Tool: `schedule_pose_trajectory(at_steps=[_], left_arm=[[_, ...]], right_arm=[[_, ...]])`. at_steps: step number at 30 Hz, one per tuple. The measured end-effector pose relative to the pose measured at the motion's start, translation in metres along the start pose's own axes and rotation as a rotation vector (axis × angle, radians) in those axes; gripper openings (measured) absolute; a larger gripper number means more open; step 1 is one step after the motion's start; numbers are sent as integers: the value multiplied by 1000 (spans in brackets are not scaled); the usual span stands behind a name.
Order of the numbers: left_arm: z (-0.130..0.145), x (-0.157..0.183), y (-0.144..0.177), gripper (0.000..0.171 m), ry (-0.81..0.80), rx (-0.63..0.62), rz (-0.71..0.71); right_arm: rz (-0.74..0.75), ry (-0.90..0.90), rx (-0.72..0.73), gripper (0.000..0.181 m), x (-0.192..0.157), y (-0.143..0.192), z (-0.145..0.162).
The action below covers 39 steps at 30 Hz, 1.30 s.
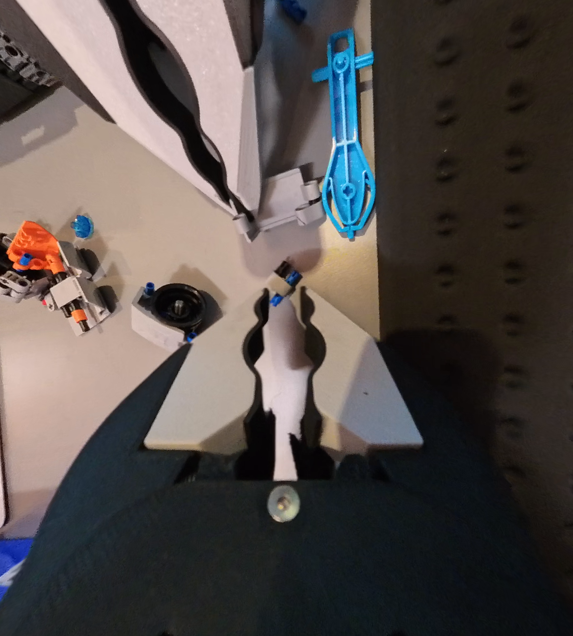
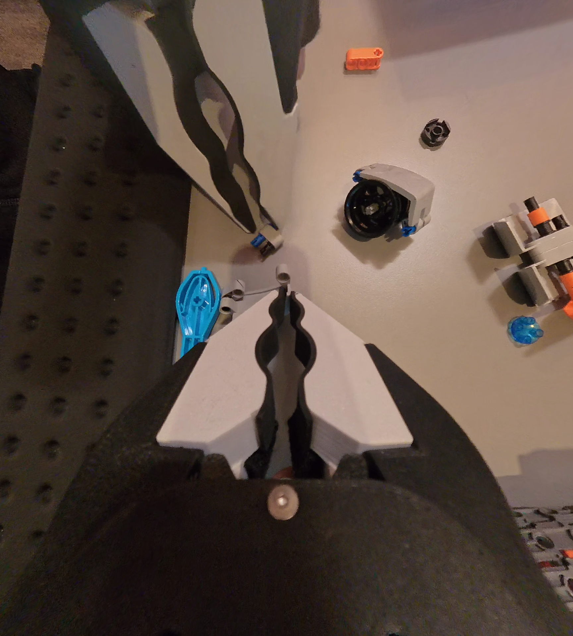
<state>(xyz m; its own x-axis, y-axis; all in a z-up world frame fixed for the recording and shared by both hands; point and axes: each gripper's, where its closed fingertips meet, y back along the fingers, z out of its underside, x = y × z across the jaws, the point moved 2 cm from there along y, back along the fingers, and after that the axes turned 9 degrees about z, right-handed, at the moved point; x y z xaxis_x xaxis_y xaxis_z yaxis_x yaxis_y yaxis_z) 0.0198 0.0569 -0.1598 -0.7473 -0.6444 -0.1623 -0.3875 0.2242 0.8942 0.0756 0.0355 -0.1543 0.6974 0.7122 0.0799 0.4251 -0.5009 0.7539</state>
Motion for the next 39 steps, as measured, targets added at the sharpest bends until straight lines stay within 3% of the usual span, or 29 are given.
schedule_pose_trajectory(at_steps=[1,5,12,18,21,28,39], left_arm=[[-1,-1,2,25,-16,-2,-11],[0,-3,2,30,-56,-29,34],[-6,-4,-5,15,-53,-41,134],[-9,-7,-6,13,-4,26,67],[-9,-8,-6,13,61,90,21],[-23,-14,16,12,270,411,24],[-21,-23,20,12,403,511,41]], right_arm=[[0,1,0,0,0,0,0],[0,3,1,0,0,0,0],[1,11,3,0,-1,0,0],[18,34,5,0,-1,1,-1],[60,65,9,0,2,2,-3],[144,181,21,0,4,4,-7],[181,173,65,0,10,8,-13]])
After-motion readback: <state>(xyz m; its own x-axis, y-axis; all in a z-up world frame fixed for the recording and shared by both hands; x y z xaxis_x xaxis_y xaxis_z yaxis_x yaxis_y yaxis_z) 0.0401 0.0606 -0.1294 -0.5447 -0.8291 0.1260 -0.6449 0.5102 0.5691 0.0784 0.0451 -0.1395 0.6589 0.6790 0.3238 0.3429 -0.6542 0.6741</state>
